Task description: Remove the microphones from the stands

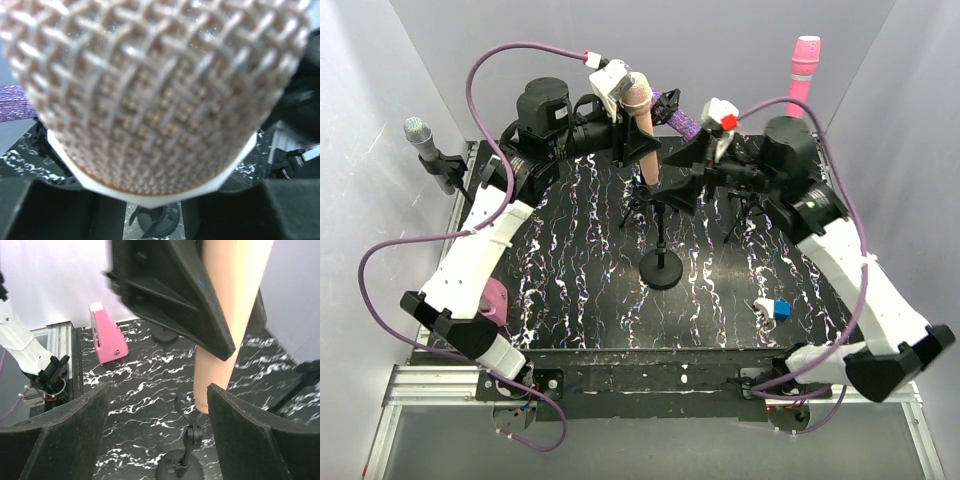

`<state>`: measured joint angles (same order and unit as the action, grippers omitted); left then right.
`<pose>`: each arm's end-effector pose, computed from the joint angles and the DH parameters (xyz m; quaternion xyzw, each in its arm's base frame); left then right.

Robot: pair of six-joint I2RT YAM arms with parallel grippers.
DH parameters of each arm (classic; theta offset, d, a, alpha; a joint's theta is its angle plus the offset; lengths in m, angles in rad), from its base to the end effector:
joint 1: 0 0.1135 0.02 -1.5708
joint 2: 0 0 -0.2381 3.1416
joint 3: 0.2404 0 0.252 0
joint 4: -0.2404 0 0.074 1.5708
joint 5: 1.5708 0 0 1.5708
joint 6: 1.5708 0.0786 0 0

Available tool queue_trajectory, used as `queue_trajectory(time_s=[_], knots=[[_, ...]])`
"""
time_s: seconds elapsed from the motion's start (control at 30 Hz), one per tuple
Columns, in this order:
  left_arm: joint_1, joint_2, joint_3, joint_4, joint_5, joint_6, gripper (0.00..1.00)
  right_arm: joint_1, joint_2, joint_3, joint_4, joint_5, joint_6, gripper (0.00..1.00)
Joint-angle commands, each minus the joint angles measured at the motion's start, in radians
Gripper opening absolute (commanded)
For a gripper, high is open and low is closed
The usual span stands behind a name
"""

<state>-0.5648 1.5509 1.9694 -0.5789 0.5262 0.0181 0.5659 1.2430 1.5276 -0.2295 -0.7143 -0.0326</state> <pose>0.2784 -0.2232 0.4832 0.3727 0.6558 -0.3597 0.5492 0.2211 0.2014 0.4726 -0.4325 0.5405 0.4111 0.5931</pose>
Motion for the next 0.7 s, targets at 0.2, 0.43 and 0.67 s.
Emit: queue_trajectory(time_s=[0.2, 0.43, 0.67], knots=[[-0.014, 0.006, -0.004, 0.054, 0.101, -0.107, 0.00, 0.014, 0.111, 0.039, 0.151, 0.075, 0.180, 0.78], [-0.018, 0.009, -0.023, 0.059, 0.116, -0.138, 0.00, 0.014, 0.137, 0.065, 0.197, 0.082, 0.171, 0.62], [-0.018, 0.024, 0.006, 0.073, 0.057, -0.164, 0.74, 0.012, 0.087, 0.023, 0.119, 0.122, 0.126, 0.01]])
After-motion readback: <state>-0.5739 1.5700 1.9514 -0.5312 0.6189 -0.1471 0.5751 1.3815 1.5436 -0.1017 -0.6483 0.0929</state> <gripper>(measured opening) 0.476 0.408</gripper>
